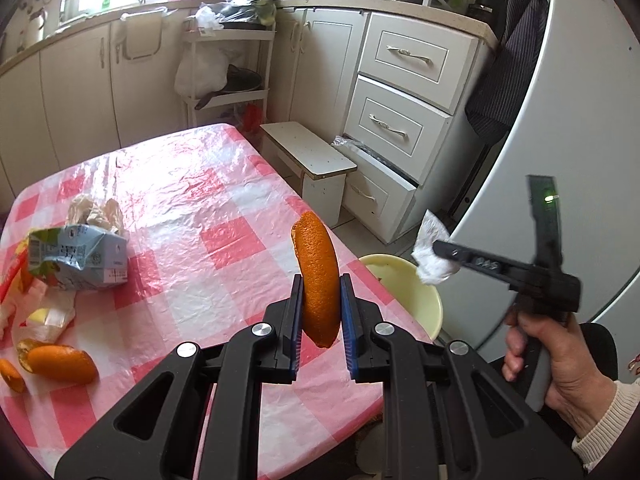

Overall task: Collect trash
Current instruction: 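Carry the tissue and orange peel to the yellow bin and release both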

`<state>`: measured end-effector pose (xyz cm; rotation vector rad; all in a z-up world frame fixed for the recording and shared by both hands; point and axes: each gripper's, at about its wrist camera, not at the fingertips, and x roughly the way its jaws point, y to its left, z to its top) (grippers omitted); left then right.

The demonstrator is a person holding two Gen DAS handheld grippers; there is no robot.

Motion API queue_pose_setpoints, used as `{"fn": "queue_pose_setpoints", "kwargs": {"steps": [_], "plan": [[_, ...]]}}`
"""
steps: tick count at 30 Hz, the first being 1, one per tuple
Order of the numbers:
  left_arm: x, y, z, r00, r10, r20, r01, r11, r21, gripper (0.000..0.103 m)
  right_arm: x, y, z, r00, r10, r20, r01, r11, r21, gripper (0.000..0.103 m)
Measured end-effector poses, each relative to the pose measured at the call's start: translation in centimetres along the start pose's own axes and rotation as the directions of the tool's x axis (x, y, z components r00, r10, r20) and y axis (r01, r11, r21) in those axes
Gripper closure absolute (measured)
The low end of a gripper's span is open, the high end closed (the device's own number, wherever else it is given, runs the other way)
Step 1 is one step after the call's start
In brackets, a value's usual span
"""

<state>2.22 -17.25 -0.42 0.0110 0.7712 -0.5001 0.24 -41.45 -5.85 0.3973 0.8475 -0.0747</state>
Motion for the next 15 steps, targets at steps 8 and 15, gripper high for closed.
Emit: {"fn": "queue_pose_setpoints", "kwargs": {"steps": [8, 15], "plan": [[1.2, -0.9, 0.4, 1.0, 0.0, -0.015, 0.0, 1.0, 0.019, 0.086, -1.3, -0.4, 0.3, 0.999, -0.009, 0.036, 0.009, 1.0, 0.008, 0.053], [2.9, -2.4, 1.0, 0.999, -0.028, -0.034, 0.029, 0.999, 0.025, 0.086, -5.7, -0.6, 0.4, 0.99, 0.066, 0.125, -0.069, 0.997, 0.023, 0.053]]}}
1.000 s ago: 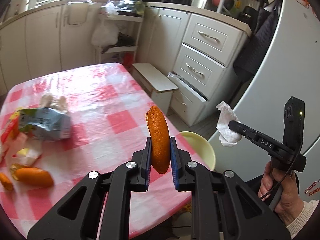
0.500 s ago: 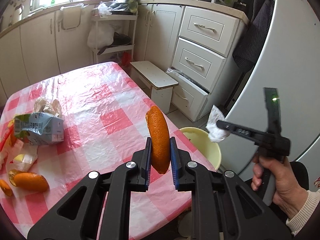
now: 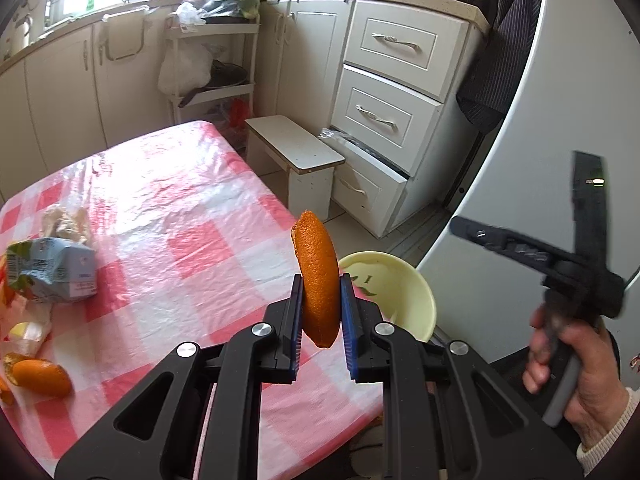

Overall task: Collect trash
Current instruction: 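Carry the tissue and orange peel to the yellow bin and release both, then move both tools back over the table toward the blue milk carton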

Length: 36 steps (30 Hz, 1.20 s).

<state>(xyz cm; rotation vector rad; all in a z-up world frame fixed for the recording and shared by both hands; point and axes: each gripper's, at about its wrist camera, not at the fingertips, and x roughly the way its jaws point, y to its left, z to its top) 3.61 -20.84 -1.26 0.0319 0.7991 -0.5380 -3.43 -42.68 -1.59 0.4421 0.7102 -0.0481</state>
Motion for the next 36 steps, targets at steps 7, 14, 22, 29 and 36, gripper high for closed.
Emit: {"fn": "queue_pose_setpoints", "kwargs": {"steps": [7, 14, 22, 29, 36], "plan": [[3.6, -3.0, 1.3, 0.997, -0.065, -0.044, 0.066, 0.997, 0.025, 0.086, -7.4, 0.2, -1.2, 0.981, 0.11, 0.162, -0.106, 0.994, -0.036, 0.039], [9.4, -7.1, 3.4, 0.981, -0.139, -0.133, 0.145, 0.989, 0.032, 0.086, -10.0, -1.5, -1.5, 0.947, 0.117, 0.3, -0.121, 0.993, -0.005, 0.036], [11.3, -9.2, 3.8, 0.985, -0.092, -0.147, 0.099, 0.994, 0.044, 0.044, -8.5, -1.1, -1.3, 0.952, 0.125, 0.279, -0.127, 0.992, -0.011, 0.035], [7.7, -4.2, 2.8, 0.993, 0.006, -0.116, -0.004, 1.0, 0.019, 0.035, -8.3, 0.2, -1.4, 0.955, 0.146, 0.259, -0.141, 0.989, -0.037, 0.034], [4.7, 4.8, -0.9, 0.97, 0.156, -0.186, -0.157, 0.988, 0.012, 0.032, -6.8, 4.6, -2.2, 0.964, 0.203, 0.172, -0.18, 0.973, -0.143, 0.032]]}}
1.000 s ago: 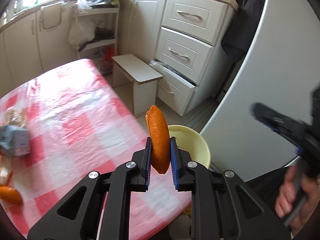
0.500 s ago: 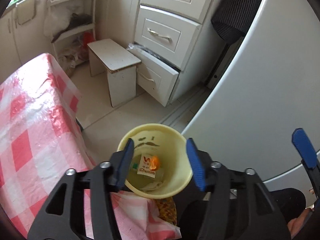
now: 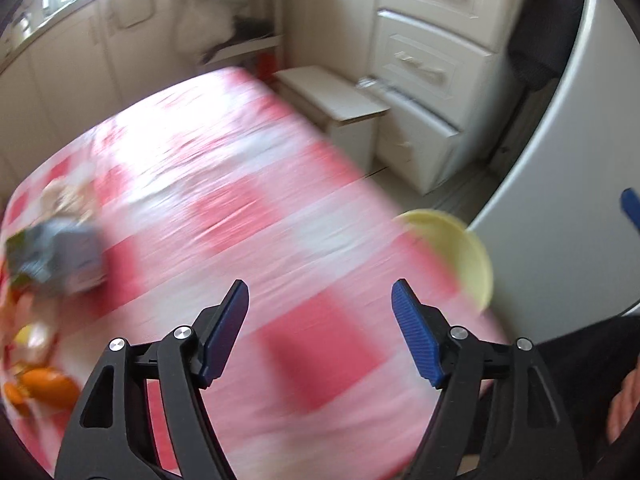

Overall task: Collect trash
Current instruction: 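Move both tools back over the table toward the blue milk carton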

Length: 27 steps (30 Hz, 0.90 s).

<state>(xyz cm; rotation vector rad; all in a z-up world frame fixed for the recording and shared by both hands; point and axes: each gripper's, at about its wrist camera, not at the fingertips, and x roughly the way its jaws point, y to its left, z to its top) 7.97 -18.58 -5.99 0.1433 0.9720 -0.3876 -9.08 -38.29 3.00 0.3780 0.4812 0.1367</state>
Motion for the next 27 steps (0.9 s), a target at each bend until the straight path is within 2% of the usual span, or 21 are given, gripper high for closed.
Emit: {"fn": "queue_pose_setpoints", "kwargs": {"steps": [5, 8, 12, 15, 19, 23, 27], "plan": [[-1.9, 6.7, -2.1, 0.997, 0.078, -0.002, -0.078, 0.996, -0.053, 0.031, 3.0, 5.1, -1.4, 0.99, 0.07, -0.12, -0.085, 0.988, -0.126, 0.03], [-2.8, 9.8, -2.9, 0.996, 0.093, 0.008, -0.092, 0.991, -0.1, 0.031, 4.9, 7.6, -2.4, 0.975, 0.102, -0.198, -0.133, 0.979, -0.154, 0.03], [-4.7, 11.7, -3.9, 0.994, 0.106, 0.036, -0.102, 0.99, -0.102, 0.031, 6.3, 11.0, -3.4, 0.956, 0.133, -0.263, -0.191, 0.958, -0.212, 0.03], [-6.6, 13.7, -4.3, 0.99, 0.128, 0.061, -0.118, 0.982, -0.144, 0.027, 7.5, 13.4, -4.2, 0.942, 0.153, -0.299, -0.232, 0.941, -0.248, 0.03], [-8.7, 16.1, -5.4, 0.979, 0.184, 0.088, -0.161, 0.963, -0.217, 0.021, 8.8, 15.9, -5.2, 0.925, 0.175, -0.338, -0.274, 0.923, -0.272, 0.03], [-9.9, 19.2, -7.2, 0.971, 0.228, 0.074, -0.192, 0.923, -0.334, 0.02, 10.1, 18.3, -6.5, 0.91, 0.181, -0.373, -0.305, 0.902, -0.307, 0.03], [-10.7, 21.3, -8.2, 0.964, 0.256, 0.069, -0.21, 0.898, -0.386, 0.02, 11.0, 19.7, -7.4, 0.902, 0.173, -0.396, -0.316, 0.889, -0.33, 0.03]]}}
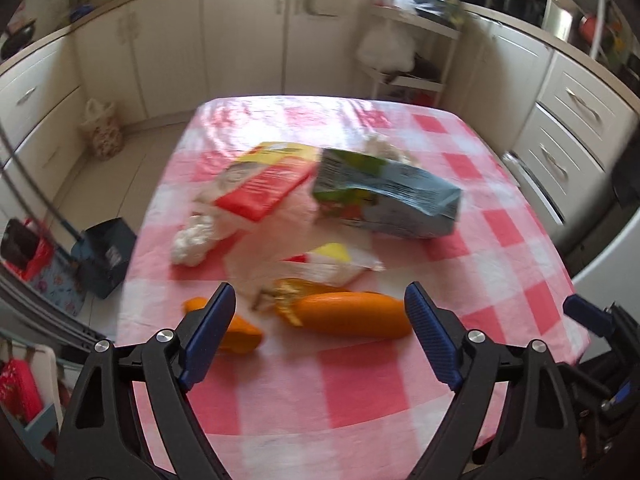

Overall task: Collect trash
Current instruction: 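Move both tools back over the table toward the blue milk carton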

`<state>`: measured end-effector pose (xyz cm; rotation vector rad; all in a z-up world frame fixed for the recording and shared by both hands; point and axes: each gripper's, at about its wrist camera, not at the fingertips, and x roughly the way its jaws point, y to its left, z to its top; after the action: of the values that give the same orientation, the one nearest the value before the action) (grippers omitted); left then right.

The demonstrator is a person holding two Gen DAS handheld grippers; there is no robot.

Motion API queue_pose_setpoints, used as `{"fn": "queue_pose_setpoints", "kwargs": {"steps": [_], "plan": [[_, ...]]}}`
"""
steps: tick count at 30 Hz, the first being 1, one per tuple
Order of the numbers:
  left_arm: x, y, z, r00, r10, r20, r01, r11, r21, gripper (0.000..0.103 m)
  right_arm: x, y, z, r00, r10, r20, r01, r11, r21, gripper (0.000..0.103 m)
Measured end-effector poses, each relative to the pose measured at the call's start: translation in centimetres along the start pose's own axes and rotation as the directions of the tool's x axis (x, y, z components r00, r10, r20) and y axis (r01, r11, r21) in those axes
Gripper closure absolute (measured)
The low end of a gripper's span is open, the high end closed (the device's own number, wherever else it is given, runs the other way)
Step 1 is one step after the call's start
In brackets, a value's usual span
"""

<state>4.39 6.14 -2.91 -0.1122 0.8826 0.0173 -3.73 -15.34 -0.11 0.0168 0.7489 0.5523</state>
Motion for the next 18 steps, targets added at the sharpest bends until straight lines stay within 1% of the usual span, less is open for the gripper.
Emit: {"fn": "queue_pose_setpoints", "kwargs": {"steps": [3, 7, 11, 13, 15, 16, 18], "plan": [[-0.4, 1.1, 0.0, 1.0, 0.024, 0.014, -0.024, 1.0, -0.017, 0.019, 1.0, 0.8, 0.1, 1.0, 0.0, -0.014, 0.0, 1.0, -0.012, 0.029], [-0.7, 1.9, 0.0, 0.999, 0.038, 0.024, -0.037, 0.999, -0.029, 0.017, 2.1, 1.6, 0.2, 1.0, 0.002, -0.031, -0.003, 1.0, -0.02, 0.029], [-0.4, 1.8, -0.2, 0.999, 0.034, 0.014, -0.034, 0.999, -0.003, 0.017, 2.6, 2.0, 0.3, 1.0, 0.005, -0.03, -0.006, 1.0, -0.026, 0.028], [-0.1, 1.2, -0.3, 1.0, 0.005, 0.006, -0.005, 1.0, 0.018, 0.017, 2.7, 2.0, 0.3, 1.0, 0.002, -0.028, -0.002, 1.0, -0.027, 0.028], [0.4, -0.2, -0.2, 0.998, -0.064, -0.012, 0.064, 0.997, 0.053, 0.017, 2.6, 1.7, 0.2, 0.999, -0.002, -0.032, 0.002, 1.0, -0.021, 0.028], [0.9, -1.5, 0.0, 0.992, -0.118, -0.035, 0.12, 0.989, 0.09, 0.017, 2.5, 1.6, 0.2, 0.999, -0.006, -0.036, 0.006, 1.0, -0.02, 0.027], [1.9, -3.8, 0.3, 0.984, -0.164, -0.066, 0.172, 0.972, 0.158, 0.017, 2.2, 1.1, -0.1, 0.998, -0.03, -0.046, 0.029, 0.999, -0.028, 0.027]]}}
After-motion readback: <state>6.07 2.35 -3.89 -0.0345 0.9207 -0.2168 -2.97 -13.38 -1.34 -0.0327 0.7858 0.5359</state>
